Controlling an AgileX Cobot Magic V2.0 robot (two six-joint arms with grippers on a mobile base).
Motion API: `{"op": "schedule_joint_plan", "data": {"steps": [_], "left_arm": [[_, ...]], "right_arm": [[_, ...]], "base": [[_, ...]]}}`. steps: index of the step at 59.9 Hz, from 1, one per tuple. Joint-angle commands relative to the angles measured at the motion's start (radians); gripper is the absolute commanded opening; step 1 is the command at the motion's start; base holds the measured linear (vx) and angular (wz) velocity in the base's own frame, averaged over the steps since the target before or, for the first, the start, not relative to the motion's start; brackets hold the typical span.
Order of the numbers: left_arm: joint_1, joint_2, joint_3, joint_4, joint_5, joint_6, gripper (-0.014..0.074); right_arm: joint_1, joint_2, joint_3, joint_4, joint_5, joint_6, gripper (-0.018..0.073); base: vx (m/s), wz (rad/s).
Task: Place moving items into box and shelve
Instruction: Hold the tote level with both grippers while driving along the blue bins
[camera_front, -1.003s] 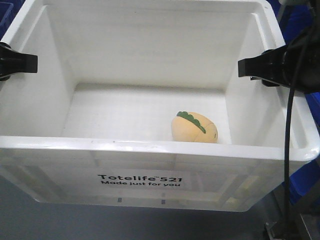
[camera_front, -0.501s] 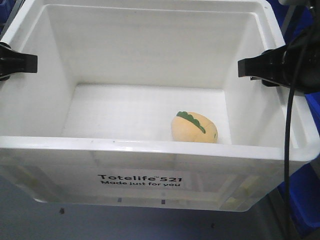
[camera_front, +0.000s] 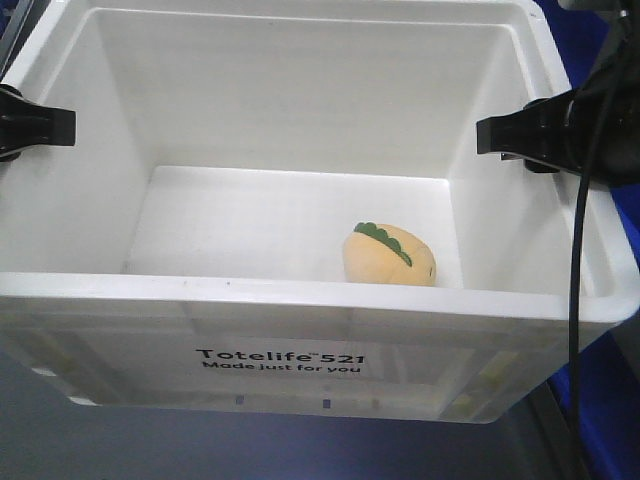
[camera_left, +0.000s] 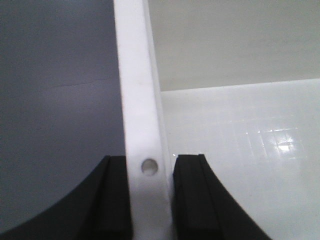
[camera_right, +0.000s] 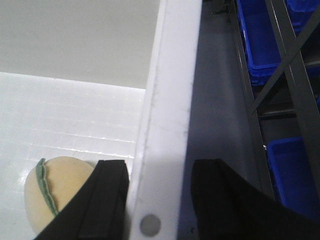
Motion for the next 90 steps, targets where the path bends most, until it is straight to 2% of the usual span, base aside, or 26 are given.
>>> {"op": "schedule_joint_plan", "data": {"steps": [1, 56, 90], "left_arm": [[-0.006, -0.036, -0.041, 0.040, -0.135, -0.001, 0.0140], [-0.006, -0.036, -0.041, 0.040, -0.135, -0.001, 0.0140], [-0.006, -0.036, -0.041, 0.040, -0.135, -0.001, 0.0140]], "right_arm": [[-0.012, -0.027, -0.039, -0.094, -0.064, 0.034, 0.0148], [-0.012, -0.027, -0.039, -0.094, -0.064, 0.034, 0.0148], [-0.012, -0.027, -0.039, -0.094, -0.064, 0.034, 0.0148]], "base": [[0.28, 0.03], [0.23, 0.11], [0.17, 0.35]]}}
